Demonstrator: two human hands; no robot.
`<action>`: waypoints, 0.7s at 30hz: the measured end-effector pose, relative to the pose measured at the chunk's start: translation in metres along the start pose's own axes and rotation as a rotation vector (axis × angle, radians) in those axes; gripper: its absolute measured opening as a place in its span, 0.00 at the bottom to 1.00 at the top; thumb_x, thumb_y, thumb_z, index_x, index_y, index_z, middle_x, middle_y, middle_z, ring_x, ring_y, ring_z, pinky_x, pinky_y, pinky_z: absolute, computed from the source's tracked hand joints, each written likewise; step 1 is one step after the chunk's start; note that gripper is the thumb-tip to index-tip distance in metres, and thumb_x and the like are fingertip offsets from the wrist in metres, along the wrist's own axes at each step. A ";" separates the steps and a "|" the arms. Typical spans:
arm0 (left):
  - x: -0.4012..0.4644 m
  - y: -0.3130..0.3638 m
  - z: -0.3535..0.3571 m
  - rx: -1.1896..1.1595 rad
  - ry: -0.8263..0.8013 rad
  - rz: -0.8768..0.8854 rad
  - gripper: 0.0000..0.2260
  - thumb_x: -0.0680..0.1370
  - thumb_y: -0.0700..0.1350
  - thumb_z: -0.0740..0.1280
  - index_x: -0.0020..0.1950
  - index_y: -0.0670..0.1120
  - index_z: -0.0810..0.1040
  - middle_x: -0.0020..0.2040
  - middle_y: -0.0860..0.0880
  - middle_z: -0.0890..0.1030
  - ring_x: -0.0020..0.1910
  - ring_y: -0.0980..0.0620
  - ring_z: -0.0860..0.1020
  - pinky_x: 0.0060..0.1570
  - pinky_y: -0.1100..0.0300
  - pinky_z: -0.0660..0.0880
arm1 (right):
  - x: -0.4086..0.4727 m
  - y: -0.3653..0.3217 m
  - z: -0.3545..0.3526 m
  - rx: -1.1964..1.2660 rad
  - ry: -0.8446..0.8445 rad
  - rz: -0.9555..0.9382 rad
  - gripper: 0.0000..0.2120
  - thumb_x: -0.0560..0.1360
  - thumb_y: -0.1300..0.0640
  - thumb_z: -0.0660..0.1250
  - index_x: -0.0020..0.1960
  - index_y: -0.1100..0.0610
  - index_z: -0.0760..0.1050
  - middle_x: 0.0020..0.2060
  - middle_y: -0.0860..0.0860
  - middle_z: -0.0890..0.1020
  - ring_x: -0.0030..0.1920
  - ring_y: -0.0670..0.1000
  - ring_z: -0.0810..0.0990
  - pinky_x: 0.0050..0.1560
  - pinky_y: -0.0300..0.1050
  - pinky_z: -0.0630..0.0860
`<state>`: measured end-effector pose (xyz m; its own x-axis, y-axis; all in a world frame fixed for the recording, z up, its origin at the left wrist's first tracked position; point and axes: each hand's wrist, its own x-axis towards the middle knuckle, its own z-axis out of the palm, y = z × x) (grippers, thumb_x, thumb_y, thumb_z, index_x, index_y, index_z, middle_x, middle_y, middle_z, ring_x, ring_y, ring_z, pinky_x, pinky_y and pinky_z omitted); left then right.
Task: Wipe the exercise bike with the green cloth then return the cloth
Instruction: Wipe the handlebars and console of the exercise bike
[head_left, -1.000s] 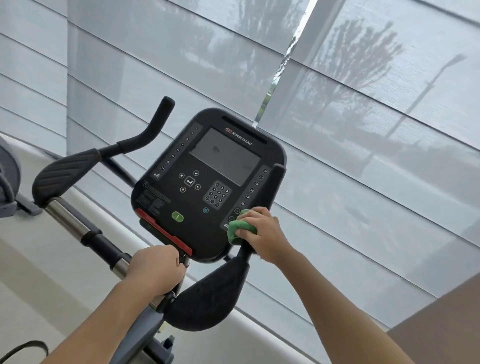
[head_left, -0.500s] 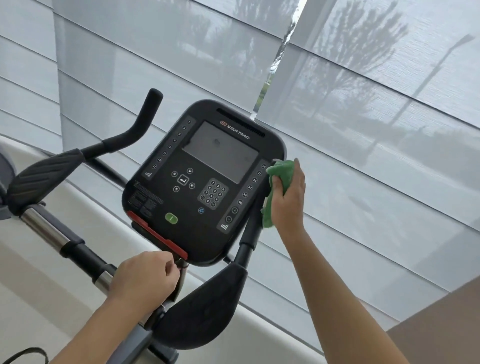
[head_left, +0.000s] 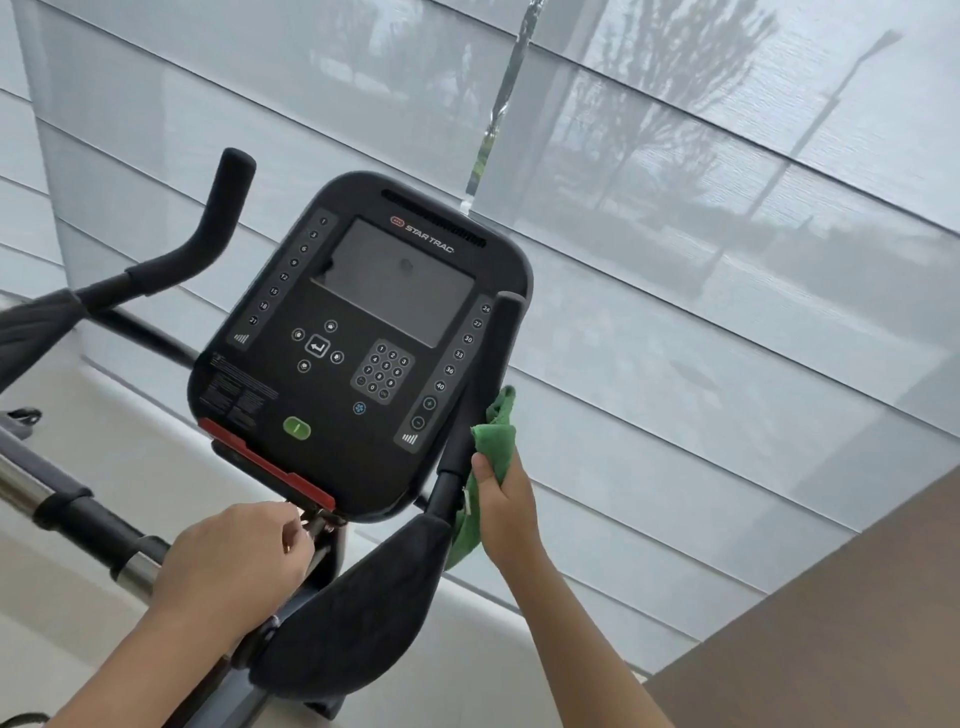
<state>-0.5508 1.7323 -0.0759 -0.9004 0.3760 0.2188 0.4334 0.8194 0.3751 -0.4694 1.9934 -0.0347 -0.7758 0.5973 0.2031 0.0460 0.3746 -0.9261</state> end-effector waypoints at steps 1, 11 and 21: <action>-0.001 0.000 0.000 0.000 0.002 0.002 0.10 0.79 0.56 0.65 0.39 0.56 0.75 0.32 0.59 0.78 0.30 0.58 0.75 0.29 0.66 0.67 | -0.004 0.001 -0.004 -0.008 -0.034 0.014 0.14 0.80 0.48 0.64 0.64 0.37 0.77 0.53 0.39 0.86 0.55 0.42 0.84 0.60 0.45 0.78; -0.001 -0.003 -0.004 -0.041 0.029 0.004 0.11 0.77 0.56 0.68 0.37 0.56 0.75 0.29 0.60 0.77 0.29 0.60 0.73 0.28 0.66 0.62 | 0.100 -0.098 -0.041 0.112 -0.005 -0.134 0.30 0.67 0.60 0.59 0.66 0.41 0.77 0.50 0.50 0.81 0.44 0.51 0.79 0.42 0.48 0.79; 0.000 0.000 -0.005 -0.091 0.028 -0.010 0.12 0.79 0.56 0.66 0.36 0.56 0.74 0.31 0.59 0.77 0.30 0.58 0.76 0.31 0.63 0.72 | 0.072 -0.052 -0.004 0.214 0.040 0.129 0.13 0.59 0.61 0.57 0.42 0.54 0.72 0.26 0.43 0.72 0.30 0.48 0.69 0.33 0.42 0.68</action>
<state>-0.5506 1.7301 -0.0710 -0.9040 0.3543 0.2393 0.4269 0.7799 0.4578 -0.5246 2.0197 0.0297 -0.7467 0.6594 0.0874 0.0056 0.1376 -0.9905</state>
